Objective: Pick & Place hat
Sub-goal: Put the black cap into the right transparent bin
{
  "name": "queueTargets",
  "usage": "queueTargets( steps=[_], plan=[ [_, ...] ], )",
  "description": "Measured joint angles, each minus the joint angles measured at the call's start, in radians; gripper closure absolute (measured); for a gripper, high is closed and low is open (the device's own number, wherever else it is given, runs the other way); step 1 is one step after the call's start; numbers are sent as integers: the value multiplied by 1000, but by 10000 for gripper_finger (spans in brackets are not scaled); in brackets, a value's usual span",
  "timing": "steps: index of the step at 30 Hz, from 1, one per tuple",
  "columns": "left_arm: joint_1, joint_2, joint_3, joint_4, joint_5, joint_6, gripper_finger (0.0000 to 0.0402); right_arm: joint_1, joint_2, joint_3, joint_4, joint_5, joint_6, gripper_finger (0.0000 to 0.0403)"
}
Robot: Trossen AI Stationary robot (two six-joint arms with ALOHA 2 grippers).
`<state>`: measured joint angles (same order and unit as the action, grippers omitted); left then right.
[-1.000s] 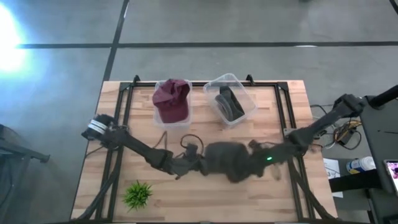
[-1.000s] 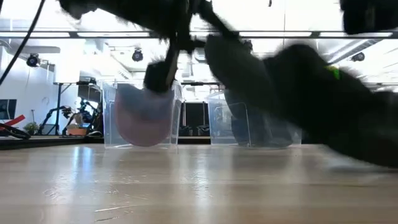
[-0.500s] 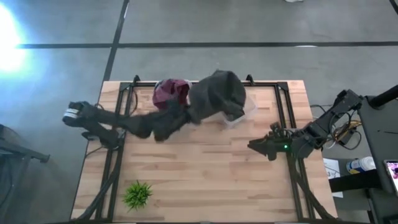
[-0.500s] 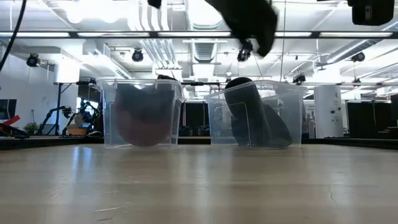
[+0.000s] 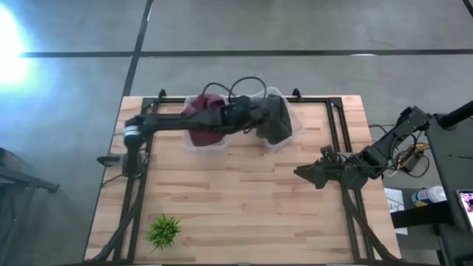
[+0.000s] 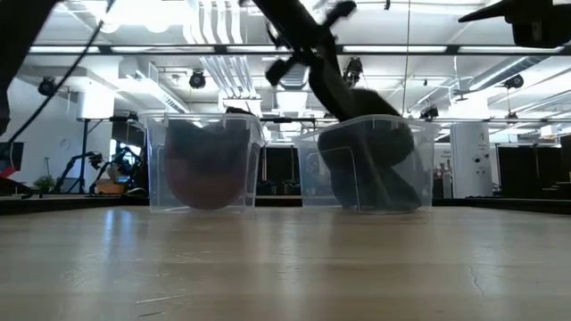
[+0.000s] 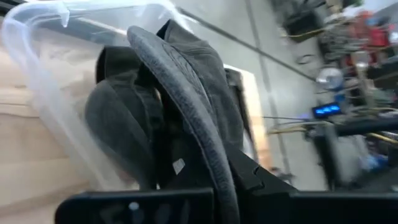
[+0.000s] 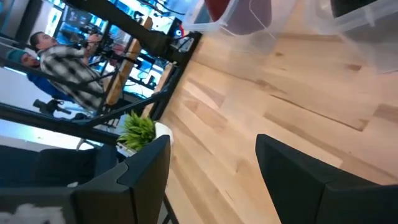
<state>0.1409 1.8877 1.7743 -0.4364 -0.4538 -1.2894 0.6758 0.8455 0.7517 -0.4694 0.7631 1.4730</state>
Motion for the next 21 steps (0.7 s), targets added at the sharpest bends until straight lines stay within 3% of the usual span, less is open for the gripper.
queueTargets(
  steps=[7,10,21],
  plan=[
    [41,148,201,-205,-29,8,375,0,0,0,2,25,-10,170],
    [41,176,247,-211,-37,39,365,0,0,0,1,25,-23,170],
    [42,234,265,-306,-34,-46,302,-3,-1,0,1,25,-44,170]
  ],
)
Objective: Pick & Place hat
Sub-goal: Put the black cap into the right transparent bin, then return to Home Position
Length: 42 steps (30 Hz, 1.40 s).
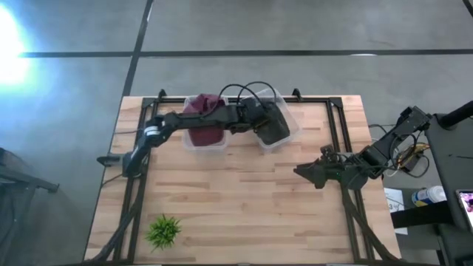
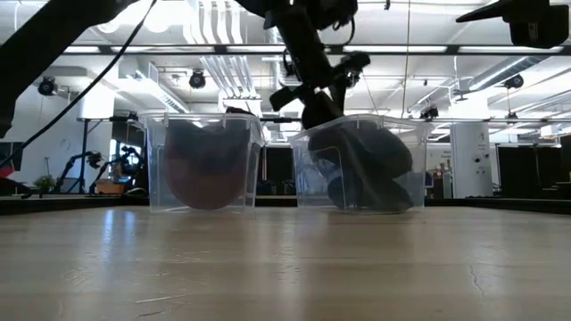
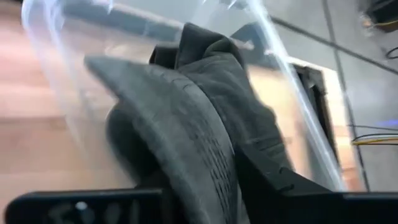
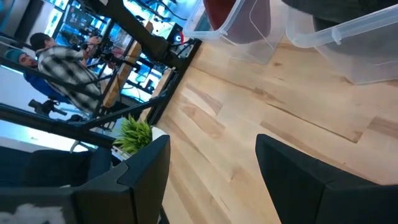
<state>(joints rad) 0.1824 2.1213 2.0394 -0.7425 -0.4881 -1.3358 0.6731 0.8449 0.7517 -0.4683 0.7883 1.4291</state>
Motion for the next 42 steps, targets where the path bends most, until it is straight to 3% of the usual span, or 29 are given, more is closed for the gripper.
queueTargets(
  steps=[3,8,15,22,27,30,33,35,37,42],
  plan=[
    [-8,-10,-1,25,2,28,283,0,1,0,0,-1,0,170],
    [-20,-89,4,98,-9,287,273,0,1,0,-1,-2,0,170],
    [-43,-220,2,-46,-15,443,273,1,1,0,1,-2,-101,170],
    [-191,-369,1,-135,-58,748,273,1,-6,0,0,-2,-277,170],
    [-321,-428,-4,-171,-155,763,273,1,-13,3,3,-33,-364,170],
    [-383,-455,-47,-173,-117,777,273,-1,-33,8,41,-65,-448,170],
    [-437,-473,-127,-144,-71,761,273,-37,-75,7,47,-167,-518,170],
    [-466,-489,-211,-65,-63,739,273,-76,-114,-4,47,-247,-551,170],
    [-481,-518,-337,126,3,747,273,-127,-157,-22,53,-347,-585,170],
    [-459,-551,-754,1018,394,849,273,-271,-276,-123,187,-600,-687,170]
  ],
)
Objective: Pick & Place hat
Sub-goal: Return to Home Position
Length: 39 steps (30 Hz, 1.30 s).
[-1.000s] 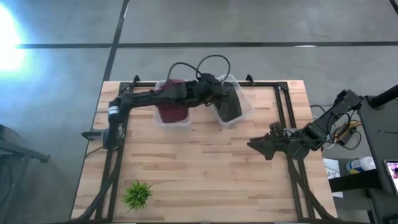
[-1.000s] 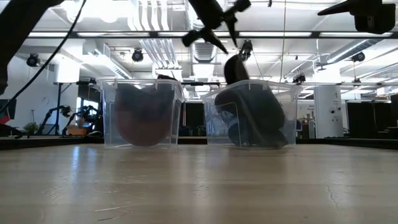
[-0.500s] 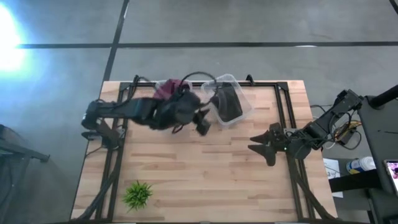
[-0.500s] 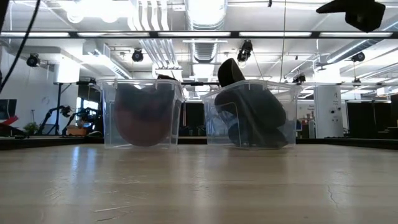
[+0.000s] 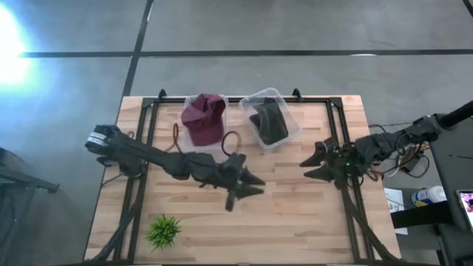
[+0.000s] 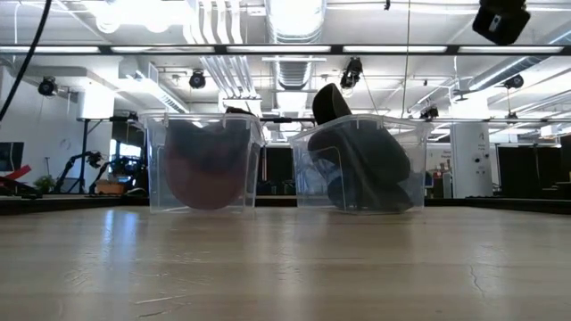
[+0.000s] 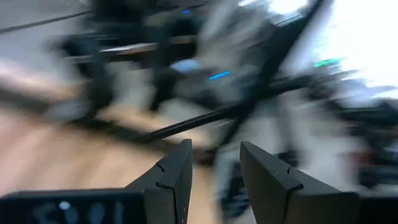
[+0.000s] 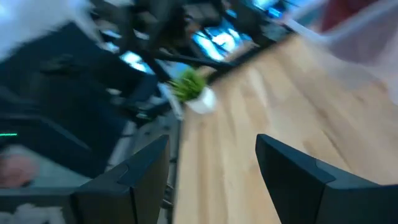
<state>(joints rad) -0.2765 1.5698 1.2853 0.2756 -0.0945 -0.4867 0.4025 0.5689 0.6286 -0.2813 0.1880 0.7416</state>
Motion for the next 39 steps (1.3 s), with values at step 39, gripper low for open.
queueTargets(
  steps=[39],
  plan=[
    [219,-1071,-1269,441,-187,-1,273,-139,-342,-374,285,231,-285,170]
  ],
)
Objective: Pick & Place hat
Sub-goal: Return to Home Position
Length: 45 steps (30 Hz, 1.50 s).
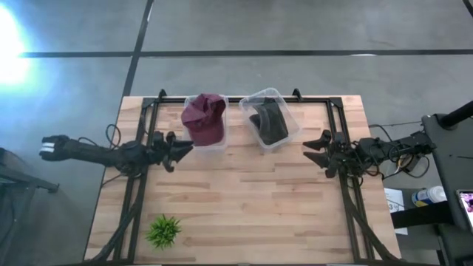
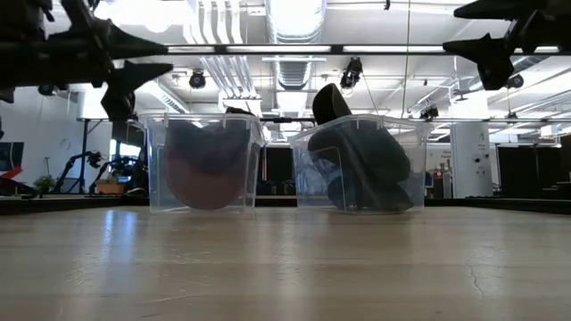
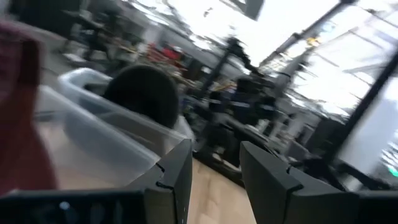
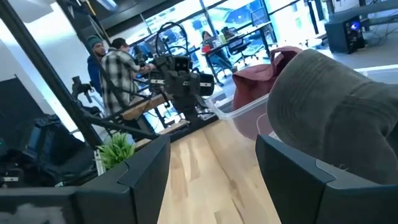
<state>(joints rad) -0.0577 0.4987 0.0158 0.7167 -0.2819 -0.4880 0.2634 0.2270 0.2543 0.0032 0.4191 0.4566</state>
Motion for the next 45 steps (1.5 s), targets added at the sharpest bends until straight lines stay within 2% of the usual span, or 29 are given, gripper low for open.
queueTargets(
  steps=[6,14,21,25,31,34,37,39,45],
  plan=[
    [10,1,-5,-17,-8,-89,273,0,1,-2,0,0,-5,170],
    [10,5,-5,-21,-8,-90,273,0,5,-2,0,0,-5,170],
    [17,-204,-7,-205,-5,-90,273,0,12,-2,-2,0,-5,170],
    [41,-316,-7,-327,-6,54,273,0,18,-2,-4,0,-5,170],
    [84,-407,-8,-409,-3,228,273,0,19,-2,-5,0,-5,170],
    [103,-460,-8,-481,58,308,273,0,19,-2,-5,0,-5,170],
    [121,-498,-8,-594,168,305,273,0,19,-2,-6,0,-5,170],
    [125,-498,-8,-609,216,302,273,0,19,-2,-7,0,-4,170],
    [119,-498,-9,-691,222,316,273,0,19,-2,-7,0,-4,170]
  ],
)
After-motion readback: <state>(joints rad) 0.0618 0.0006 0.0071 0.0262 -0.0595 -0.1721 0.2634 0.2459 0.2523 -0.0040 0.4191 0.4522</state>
